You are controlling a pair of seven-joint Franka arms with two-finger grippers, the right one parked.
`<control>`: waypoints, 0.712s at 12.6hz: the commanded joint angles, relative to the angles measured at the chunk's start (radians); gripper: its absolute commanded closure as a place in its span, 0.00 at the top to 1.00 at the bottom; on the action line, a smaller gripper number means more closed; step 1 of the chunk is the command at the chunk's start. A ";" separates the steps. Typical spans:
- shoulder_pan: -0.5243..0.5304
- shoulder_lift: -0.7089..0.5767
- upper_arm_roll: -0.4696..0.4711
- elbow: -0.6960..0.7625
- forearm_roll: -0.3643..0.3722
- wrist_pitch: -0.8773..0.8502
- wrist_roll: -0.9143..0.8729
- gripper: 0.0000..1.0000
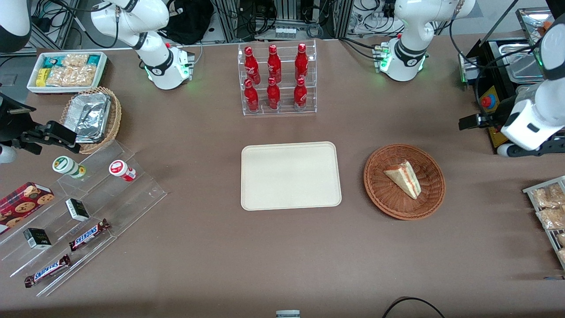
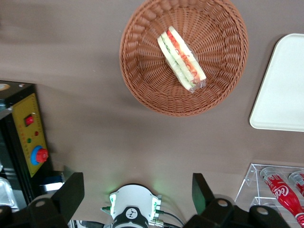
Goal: Place sandwich from basket to tray
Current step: 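Move the left gripper over the wicker basket above the sandwich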
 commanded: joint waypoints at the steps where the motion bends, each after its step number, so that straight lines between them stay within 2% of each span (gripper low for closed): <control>1: -0.004 0.070 -0.002 0.029 -0.018 -0.007 0.002 1.00; 9: -0.024 0.202 -0.018 0.034 -0.018 0.041 -0.001 1.00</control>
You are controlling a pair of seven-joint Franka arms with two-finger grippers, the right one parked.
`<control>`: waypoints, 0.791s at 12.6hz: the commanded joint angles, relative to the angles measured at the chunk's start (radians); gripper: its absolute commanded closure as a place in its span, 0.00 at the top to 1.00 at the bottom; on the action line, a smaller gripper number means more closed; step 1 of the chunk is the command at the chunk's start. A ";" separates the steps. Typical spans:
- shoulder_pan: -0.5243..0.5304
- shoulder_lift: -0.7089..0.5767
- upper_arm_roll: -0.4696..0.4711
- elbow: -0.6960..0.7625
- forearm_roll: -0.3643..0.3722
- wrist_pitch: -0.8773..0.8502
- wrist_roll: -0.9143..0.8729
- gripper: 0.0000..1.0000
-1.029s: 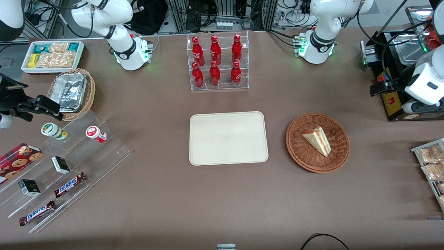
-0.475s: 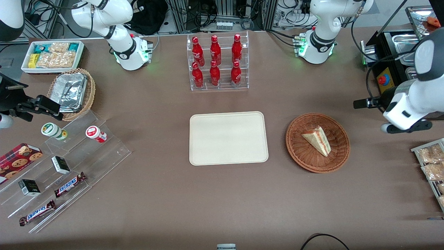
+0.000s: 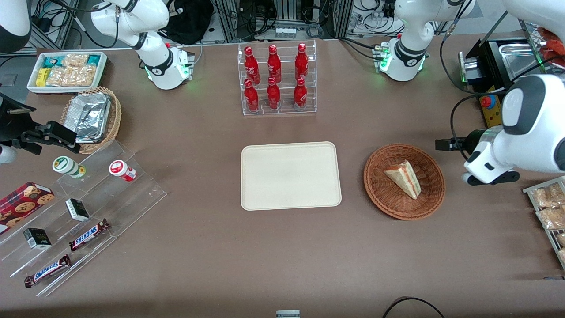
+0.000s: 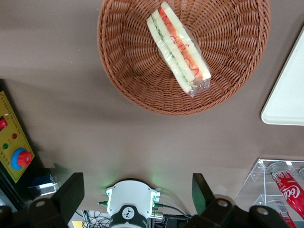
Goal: Place sandwich from basket to tray
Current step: 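Move the left gripper over the wicker basket above the sandwich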
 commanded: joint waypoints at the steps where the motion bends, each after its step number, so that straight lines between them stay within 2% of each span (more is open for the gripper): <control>1: -0.021 0.047 0.001 0.024 -0.013 0.036 -0.002 1.00; 4: -0.058 0.114 0.001 0.022 -0.011 0.085 -0.010 1.00; 10: -0.061 0.119 0.003 -0.007 -0.009 0.122 -0.122 1.00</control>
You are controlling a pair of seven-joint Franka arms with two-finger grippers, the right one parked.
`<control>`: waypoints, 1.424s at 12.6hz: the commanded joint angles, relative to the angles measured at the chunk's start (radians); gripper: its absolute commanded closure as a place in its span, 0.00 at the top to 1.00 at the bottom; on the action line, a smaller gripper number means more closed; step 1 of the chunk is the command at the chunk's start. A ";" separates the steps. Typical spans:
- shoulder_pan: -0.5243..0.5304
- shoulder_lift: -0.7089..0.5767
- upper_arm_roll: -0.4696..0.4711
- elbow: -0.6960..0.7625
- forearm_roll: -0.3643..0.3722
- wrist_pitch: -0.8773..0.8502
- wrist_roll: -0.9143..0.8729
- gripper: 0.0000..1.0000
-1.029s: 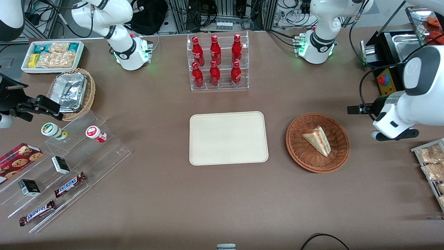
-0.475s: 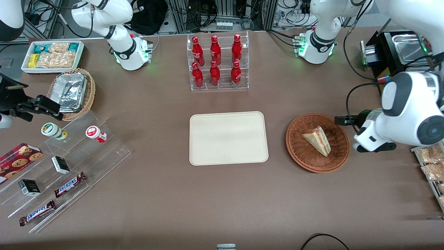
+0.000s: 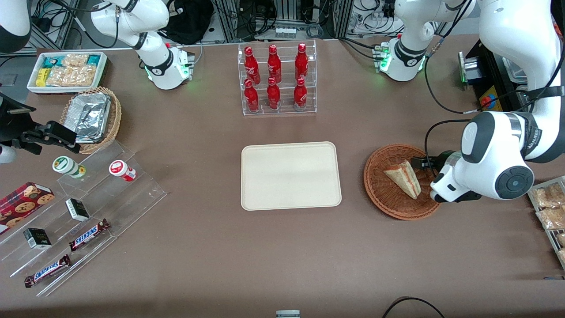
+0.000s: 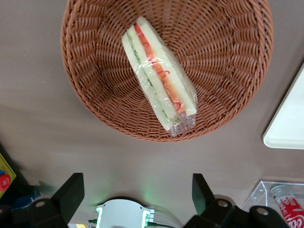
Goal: Place sandwich from basket to tray
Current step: 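Lower the open left gripper and grasp the wrapped sandwich upright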
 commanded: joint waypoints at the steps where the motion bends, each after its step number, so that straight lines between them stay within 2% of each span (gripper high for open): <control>1: -0.004 -0.013 0.004 -0.024 -0.009 0.044 -0.061 1.00; 3: -0.004 -0.035 0.004 -0.053 -0.009 0.073 -0.070 1.00; 5: -0.016 -0.059 0.003 -0.099 -0.007 0.145 -0.158 1.00; 7: -0.053 -0.090 0.004 -0.182 -0.003 0.260 -0.276 1.00; 11: -0.067 -0.185 0.004 -0.387 -0.010 0.496 -0.306 1.00; 18: -0.099 -0.222 0.003 -0.637 -0.010 0.925 -0.681 1.00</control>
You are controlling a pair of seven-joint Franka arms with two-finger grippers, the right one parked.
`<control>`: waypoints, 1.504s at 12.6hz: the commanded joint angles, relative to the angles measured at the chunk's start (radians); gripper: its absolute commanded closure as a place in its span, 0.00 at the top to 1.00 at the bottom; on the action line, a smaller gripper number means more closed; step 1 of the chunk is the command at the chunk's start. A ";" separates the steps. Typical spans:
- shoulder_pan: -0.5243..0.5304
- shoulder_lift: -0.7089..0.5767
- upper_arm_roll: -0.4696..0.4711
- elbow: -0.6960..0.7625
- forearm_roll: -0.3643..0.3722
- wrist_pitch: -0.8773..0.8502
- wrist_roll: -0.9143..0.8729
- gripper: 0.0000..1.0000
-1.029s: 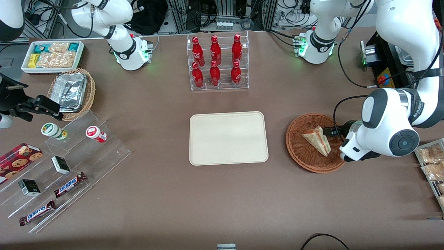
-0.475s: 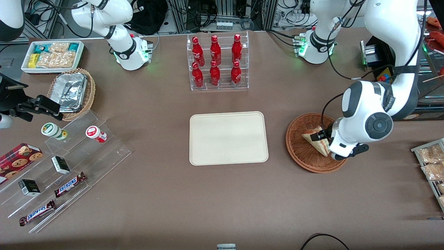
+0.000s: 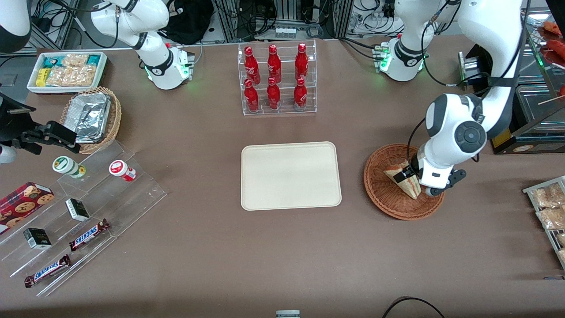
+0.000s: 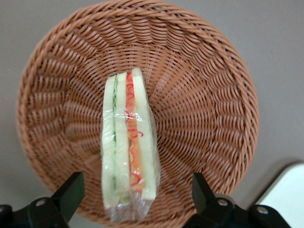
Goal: Place sandwich from basket to tray
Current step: 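Lower the open left gripper and grasp the wrapped sandwich upright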
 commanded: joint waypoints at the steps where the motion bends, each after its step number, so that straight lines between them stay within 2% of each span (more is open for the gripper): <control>1: -0.043 -0.020 0.003 -0.068 -0.010 0.106 -0.161 1.00; 8: -0.034 -0.006 0.007 -0.072 -0.008 0.096 -0.158 0.98; 9: -0.032 -0.006 0.008 -0.074 -0.007 0.096 -0.158 0.93; 10: -0.032 -0.008 0.010 -0.075 -0.007 0.094 -0.160 0.83; 14: -0.029 -0.006 0.016 -0.077 0.004 0.077 -0.158 0.19; 17: -0.029 -0.008 0.016 -0.076 0.009 0.073 -0.155 0.06; 19: -0.029 -0.017 0.016 -0.065 0.009 0.036 -0.140 0.04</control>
